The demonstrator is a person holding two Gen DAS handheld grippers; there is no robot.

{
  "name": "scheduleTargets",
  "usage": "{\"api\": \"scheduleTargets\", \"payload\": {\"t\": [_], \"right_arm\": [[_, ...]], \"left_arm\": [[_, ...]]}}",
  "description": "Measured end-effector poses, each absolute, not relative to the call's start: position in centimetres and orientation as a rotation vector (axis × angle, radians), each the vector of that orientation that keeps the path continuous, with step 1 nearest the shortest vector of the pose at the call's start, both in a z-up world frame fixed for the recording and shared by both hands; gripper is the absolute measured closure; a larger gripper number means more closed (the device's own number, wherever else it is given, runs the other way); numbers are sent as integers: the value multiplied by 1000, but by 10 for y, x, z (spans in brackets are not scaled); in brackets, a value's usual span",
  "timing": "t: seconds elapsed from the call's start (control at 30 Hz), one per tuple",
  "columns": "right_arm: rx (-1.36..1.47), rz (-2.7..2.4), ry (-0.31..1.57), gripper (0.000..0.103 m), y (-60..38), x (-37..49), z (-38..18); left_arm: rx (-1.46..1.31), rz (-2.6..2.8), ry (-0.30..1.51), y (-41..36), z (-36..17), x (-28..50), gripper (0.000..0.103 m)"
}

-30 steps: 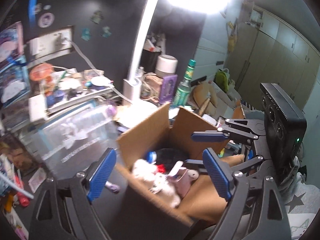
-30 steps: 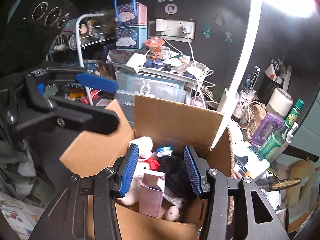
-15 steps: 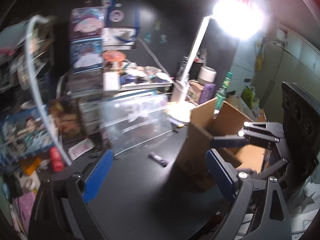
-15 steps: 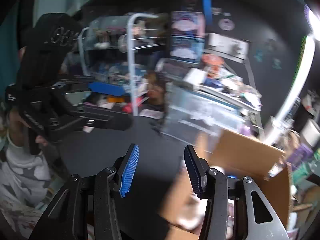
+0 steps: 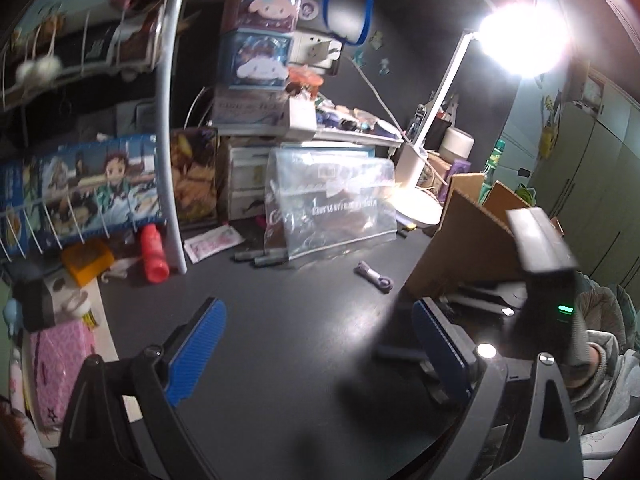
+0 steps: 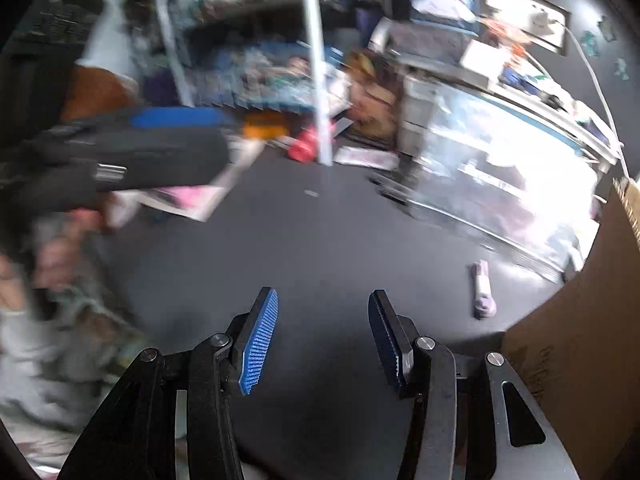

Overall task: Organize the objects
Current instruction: 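Reach the right tool to the lavender-white coiled cable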

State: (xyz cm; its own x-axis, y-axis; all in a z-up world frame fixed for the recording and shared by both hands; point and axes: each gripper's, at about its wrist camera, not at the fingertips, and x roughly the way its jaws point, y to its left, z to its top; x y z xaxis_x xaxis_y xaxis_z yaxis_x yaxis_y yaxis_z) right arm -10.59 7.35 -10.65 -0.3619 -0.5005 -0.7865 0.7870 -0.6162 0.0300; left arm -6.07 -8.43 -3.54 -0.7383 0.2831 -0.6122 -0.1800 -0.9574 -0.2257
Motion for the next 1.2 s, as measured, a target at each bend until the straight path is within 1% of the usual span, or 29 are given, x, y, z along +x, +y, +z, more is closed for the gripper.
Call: {"api": "scheduleTargets", "payload": {"t": [0.13, 0.2, 0.23, 0.4, 0.53, 0.67, 0.7, 0.77, 0.8, 0.83, 0.87, 0.93, 1.0, 1.1, 1.13, 1.2], "right_arm": [[1042, -2199, 544, 59, 67, -134, -133], [1071, -2246, 562, 54, 66, -150, -144], [1096, -2267, 550, 53, 66, -160, -150], [1116, -2387, 564, 53, 69, -193, -165], [1186, -2419, 553, 53, 72, -213, -176], [1213, -2446, 498, 53, 77, -222, -178], [1227, -2436, 464, 55, 79, -224, -178], [1247, -2409, 397, 76, 84, -227, -178], [1249, -2393, 378, 81, 85, -227, -178], [1249, -2369, 347, 90, 87, -226, -178], [1250, -2360, 340, 95, 86, -224, -178], [1242, -2306, 289, 95, 87, -219, -177], [1223, -2240, 280, 96, 84, -208, -176], [1185, -2079, 321, 96, 67, -183, -176], [1174, -2036, 366, 95, 59, -172, -176], [1158, -2015, 382, 92, 57, -160, -174]], "left_arm": [[-988, 2674, -263, -87, -48, -59, 10], [-984, 2672, -268, -87, -50, -59, 10], [-984, 2671, -271, -87, -52, -59, 10], [-1001, 2644, -280, -89, -61, -64, 10], [-1006, 2629, -301, -92, -64, -67, 10], [-1008, 2623, -309, -95, -64, -70, 10], [-1010, 2622, -309, -96, -64, -70, 10], [-1012, 2620, -309, -96, -65, -70, 10], [-1013, 2619, -311, -96, -65, -70, 10], [-1014, 2618, -316, -97, -65, -70, 10], [-1017, 2616, -322, -97, -66, -71, 10], [-1024, 2615, -333, -99, -67, -71, 10], [-1031, 2617, -342, -101, -69, -72, 10], [-1054, 2625, -351, -105, -72, -74, 10], [-1057, 2627, -352, -106, -72, -74, 10], [-1059, 2627, -356, -107, -72, -73, 10]]}}
